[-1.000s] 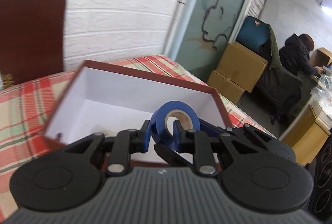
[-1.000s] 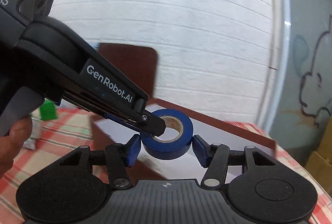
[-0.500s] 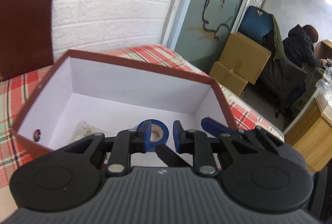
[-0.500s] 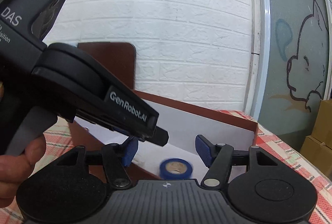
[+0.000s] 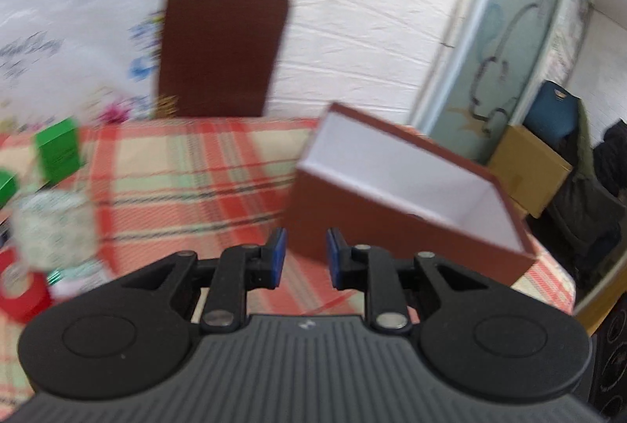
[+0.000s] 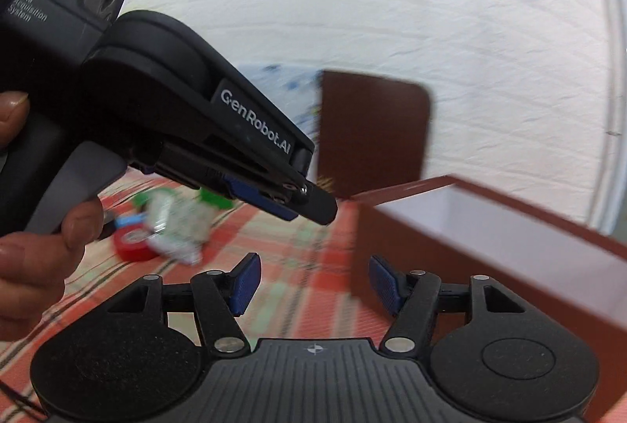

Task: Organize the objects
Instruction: 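Move the right gripper back to the black tape roll, then grasp the black tape roll with the right gripper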

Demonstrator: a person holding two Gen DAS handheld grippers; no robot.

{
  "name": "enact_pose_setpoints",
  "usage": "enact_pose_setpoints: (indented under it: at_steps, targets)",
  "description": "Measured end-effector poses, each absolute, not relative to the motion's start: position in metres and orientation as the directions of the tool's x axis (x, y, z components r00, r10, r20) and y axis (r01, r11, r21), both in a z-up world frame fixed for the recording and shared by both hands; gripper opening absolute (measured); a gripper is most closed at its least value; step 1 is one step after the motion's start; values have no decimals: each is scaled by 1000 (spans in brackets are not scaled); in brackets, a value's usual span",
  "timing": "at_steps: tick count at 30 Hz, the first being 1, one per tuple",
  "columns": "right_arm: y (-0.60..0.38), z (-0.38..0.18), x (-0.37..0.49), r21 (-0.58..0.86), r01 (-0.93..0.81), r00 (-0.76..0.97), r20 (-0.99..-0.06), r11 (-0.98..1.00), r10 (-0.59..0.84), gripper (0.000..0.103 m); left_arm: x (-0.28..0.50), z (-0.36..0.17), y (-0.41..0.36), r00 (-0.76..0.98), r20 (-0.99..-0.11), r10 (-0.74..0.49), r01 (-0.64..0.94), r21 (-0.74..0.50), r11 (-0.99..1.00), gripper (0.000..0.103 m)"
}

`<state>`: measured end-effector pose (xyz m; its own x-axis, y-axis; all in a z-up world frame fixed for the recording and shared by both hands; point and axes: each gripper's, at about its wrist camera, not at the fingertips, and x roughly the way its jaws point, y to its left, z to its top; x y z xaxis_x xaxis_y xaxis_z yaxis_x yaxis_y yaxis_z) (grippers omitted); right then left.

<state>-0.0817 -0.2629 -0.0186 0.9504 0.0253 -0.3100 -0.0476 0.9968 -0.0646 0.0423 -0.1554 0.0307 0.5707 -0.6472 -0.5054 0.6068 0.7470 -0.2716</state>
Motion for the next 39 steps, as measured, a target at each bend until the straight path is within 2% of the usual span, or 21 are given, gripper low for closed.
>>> enact_pose_setpoints:
  at_steps: [7,12,16,17,21,27,33,34,36,39]
  targets:
    - [-212,-41,-47,27,-188,866,-467,982,179,57,69,-18,-41,669,-590,-452,333,-306,892,25]
    - [-177,-43,-18,34,-284,822,-506,958,261,57,86,-44,52,715,-625,-312,100,-351,931,25]
    - [-139,-43,-2,-4,-384,790,-518,923,327,57,105,-44,103,739,-624,-253,4,-371,929,25]
    - [-129,-42,2,-15,-412,782,-519,911,345,57,111,-42,112,744,-625,-236,-10,-365,931,27]
    - [-84,-44,15,-80,-495,759,-524,865,386,57,135,-34,121,744,-624,-241,-5,-365,931,29]
    - [-50,-52,52,-95,-526,732,-557,845,393,57,153,-38,111,725,-639,-257,36,-337,941,30]
    - [-36,-58,87,-93,-528,723,-571,844,389,58,161,-44,104,717,-643,-269,73,-314,947,40]
    - [-33,-58,89,-103,-526,727,-569,844,384,59,161,-44,102,717,-643,-269,80,-307,948,40]
    - [-29,-61,96,-105,-530,725,-570,842,385,68,161,-45,100,717,-643,-269,90,-297,951,40]
    - [-29,-62,110,-52,-534,702,-584,844,409,74,161,-45,99,718,-643,-267,104,-280,954,36]
